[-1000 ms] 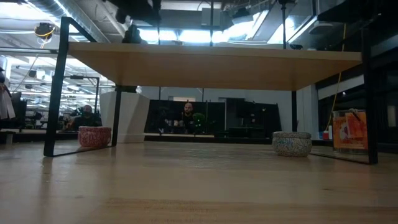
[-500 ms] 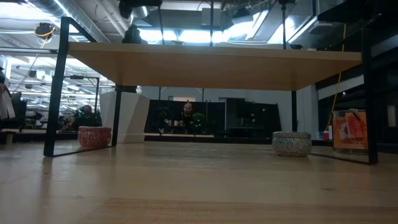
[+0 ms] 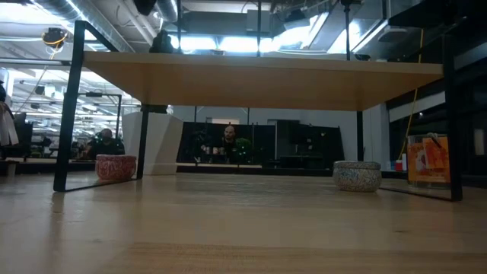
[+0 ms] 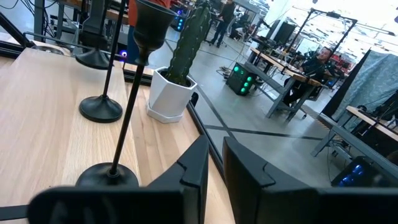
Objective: Pick & Place candle stick holders
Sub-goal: Put the black candle holder on the shelf
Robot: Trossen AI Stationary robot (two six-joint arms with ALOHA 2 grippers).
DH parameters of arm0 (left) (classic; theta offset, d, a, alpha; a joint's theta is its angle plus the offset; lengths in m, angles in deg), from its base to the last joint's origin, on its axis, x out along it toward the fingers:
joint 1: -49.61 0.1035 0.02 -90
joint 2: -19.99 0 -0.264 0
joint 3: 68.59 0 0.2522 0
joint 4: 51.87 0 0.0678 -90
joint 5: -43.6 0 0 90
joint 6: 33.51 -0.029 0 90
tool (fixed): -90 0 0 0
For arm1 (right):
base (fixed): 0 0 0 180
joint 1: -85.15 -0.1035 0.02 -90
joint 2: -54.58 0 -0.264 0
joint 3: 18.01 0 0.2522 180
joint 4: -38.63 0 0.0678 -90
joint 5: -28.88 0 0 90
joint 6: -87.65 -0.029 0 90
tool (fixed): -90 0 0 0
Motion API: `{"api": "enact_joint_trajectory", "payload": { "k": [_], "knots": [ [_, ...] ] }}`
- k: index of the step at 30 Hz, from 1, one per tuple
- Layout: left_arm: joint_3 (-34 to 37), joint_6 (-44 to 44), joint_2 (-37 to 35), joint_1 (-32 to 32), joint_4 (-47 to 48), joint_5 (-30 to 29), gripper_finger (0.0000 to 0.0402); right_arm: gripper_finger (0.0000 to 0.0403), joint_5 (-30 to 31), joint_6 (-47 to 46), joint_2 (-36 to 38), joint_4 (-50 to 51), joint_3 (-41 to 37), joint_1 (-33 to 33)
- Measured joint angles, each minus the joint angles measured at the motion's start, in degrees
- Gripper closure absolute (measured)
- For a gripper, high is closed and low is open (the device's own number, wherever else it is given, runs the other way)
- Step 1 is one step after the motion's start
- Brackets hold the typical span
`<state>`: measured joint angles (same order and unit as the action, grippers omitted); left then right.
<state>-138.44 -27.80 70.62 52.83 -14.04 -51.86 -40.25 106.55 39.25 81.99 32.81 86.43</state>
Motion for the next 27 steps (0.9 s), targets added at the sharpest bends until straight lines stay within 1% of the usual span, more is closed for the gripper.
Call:
{"api": "enact_joint_trajectory", "payload": {
  "k": [9, 15, 21, 27],
  "knots": [
    [0.02, 1.06, 2.11, -0.57, 0.30, -5.22, 0.0389, 0.0350, 0.00, 0.00, 0.00, -0.02, 0.00, -0.02],
    [0.02, 1.09, 2.27, -0.57, 0.74, -5.50, 0.0389, 0.0350, 0.00, 0.02, 0.00, -0.02, 0.00, -0.02],
    [0.02, 2.53, 2.30, -0.55, 3.31, -8.55, 0.0389, 0.0350, 0.00, -0.01, 0.00, -0.02, 0.00, -0.01],
    [0.02, 3.38, 2.30, -0.55, 3.19, -8.52, 0.0379, 0.0350, 0.00, 0.02, 0.00, -0.02, 0.00, -0.02]
  ]
}}
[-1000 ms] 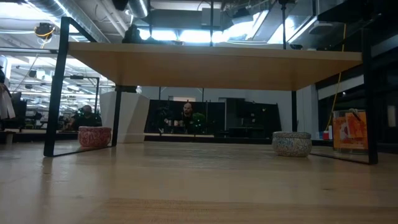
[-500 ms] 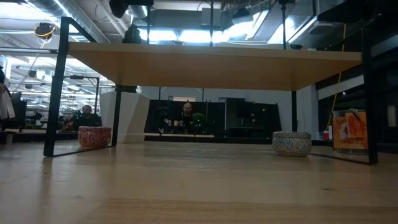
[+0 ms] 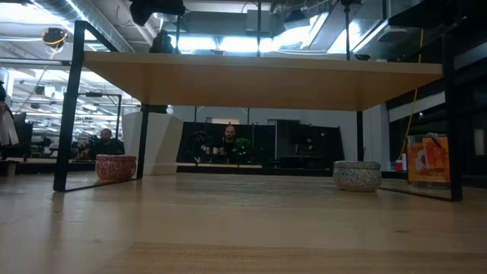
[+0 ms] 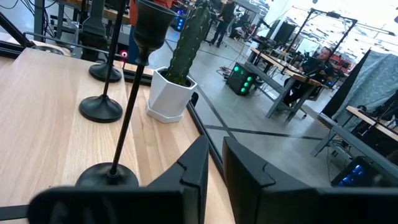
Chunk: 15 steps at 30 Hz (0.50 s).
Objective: Pick & Place candle stick holders
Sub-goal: Put the black candle holder on the shelf
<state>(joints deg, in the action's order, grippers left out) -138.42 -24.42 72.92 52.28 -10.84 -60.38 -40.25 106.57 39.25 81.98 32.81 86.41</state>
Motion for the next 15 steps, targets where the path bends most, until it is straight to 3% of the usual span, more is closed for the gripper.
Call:
{"api": "enact_joint_trajectory", "payload": {
  "k": [15],
  "knots": [
    [0.00, 0.68, 0.00, 0.00, -0.04, 0.00, 0.0325, 0.0350, 0.00, 0.00, 0.00, 0.00, 0.00, 0.00]
  ]
}}
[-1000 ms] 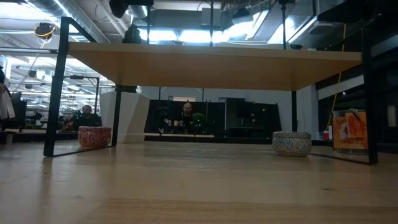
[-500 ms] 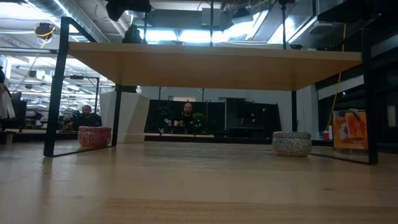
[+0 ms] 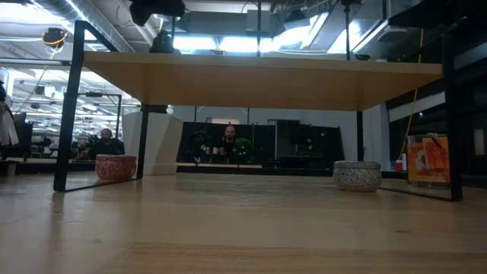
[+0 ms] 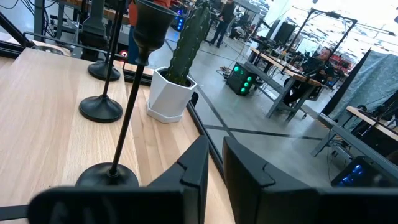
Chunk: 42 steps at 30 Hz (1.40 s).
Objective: Pick & Place candle stick holders
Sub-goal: Put the black candle holder on the shelf, then put the red scented candle on the shelf
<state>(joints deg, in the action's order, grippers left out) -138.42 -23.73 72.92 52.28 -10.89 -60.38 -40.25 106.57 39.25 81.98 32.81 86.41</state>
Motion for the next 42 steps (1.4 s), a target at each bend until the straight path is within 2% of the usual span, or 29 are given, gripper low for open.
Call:
{"api": "enact_joint_trajectory", "payload": {
  "k": [12, 23, 30, 42],
  "knots": [
    [-0.02, 0.00, -0.62, 0.00, -0.43, 1.29, 0.0270, 0.0350, 0.00, -0.02, 0.00, 0.00, 0.00, 0.02],
    [-0.02, -1.42, -5.12, 0.00, 2.40, 1.64, 0.0265, 0.0350, 0.02, -0.01, -0.01, 0.01, 0.00, 0.01],
    [-0.02, 1.30, -8.16, 0.00, 12.91, 1.75, 0.0262, 0.0350, 0.02, -0.01, -0.02, 0.01, 0.00, 0.00],
    [0.13, 15.69, -8.08, 0.00, 31.54, 1.69, 0.0264, 0.0350, 0.01, -0.01, -0.02, 0.00, 0.00, 0.00]
  ]
}}
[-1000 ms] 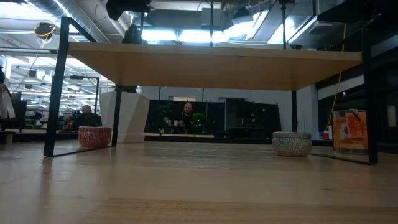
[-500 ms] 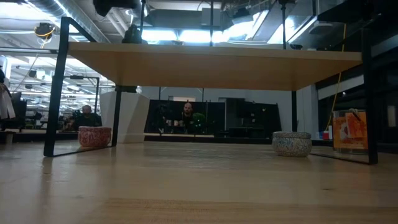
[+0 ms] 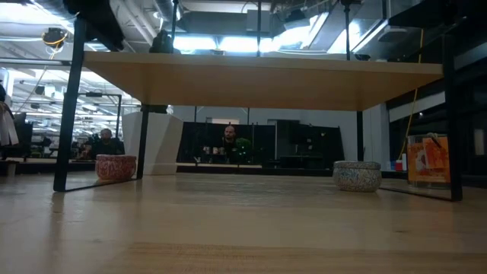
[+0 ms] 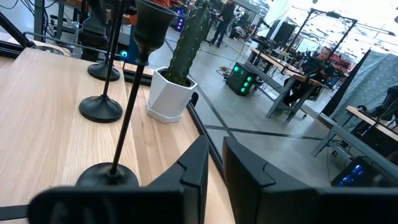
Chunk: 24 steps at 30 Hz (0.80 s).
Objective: Pick & Place candle stick holders
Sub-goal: Put the red scented candle on the shelf
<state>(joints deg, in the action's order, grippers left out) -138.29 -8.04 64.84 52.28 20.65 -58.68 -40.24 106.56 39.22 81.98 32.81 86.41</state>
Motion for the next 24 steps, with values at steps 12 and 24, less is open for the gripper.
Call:
{"api": "enact_joint_trajectory", "payload": {
  "k": [12, 24],
  "knots": [
    [9.63, 5.42, 0.03, -0.01, 2.36, -2.20, 0.0268, 0.0350, -0.01, 0.01, 0.00, 0.02, 0.00, 0.00],
    [20.92, 7.67, 0.04, 0.00, -4.25, -2.23, 0.0265, 0.0350, -0.01, 0.01, 0.00, 0.00, 0.00, 0.02]
  ]
}}
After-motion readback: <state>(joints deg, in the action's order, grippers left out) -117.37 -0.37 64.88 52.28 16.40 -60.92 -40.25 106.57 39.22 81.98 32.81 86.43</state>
